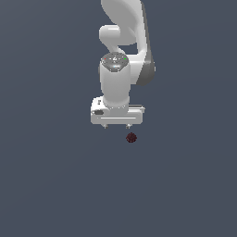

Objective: Pick up the object and move it to a goal position.

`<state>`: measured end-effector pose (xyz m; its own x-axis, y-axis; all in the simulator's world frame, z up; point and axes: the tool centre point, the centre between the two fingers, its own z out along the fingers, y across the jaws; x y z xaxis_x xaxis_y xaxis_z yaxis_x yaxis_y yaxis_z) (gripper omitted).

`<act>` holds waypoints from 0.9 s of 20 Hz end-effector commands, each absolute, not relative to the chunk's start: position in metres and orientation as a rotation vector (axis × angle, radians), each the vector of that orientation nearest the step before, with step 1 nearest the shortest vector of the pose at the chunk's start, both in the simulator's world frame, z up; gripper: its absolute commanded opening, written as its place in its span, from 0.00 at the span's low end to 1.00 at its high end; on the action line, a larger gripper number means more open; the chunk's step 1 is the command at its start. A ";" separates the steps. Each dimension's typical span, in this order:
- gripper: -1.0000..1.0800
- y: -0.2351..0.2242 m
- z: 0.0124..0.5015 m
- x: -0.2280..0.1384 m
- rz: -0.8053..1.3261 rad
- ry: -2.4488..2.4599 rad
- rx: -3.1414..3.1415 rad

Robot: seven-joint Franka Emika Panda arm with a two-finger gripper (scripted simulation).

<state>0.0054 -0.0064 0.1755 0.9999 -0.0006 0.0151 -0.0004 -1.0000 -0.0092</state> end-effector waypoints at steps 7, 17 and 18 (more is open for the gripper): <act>0.96 0.002 0.166 0.004 -0.019 0.141 -3.126; 0.96 0.020 0.145 -0.001 -0.010 0.464 -3.092; 0.96 0.022 0.142 -0.002 -0.009 0.501 -3.086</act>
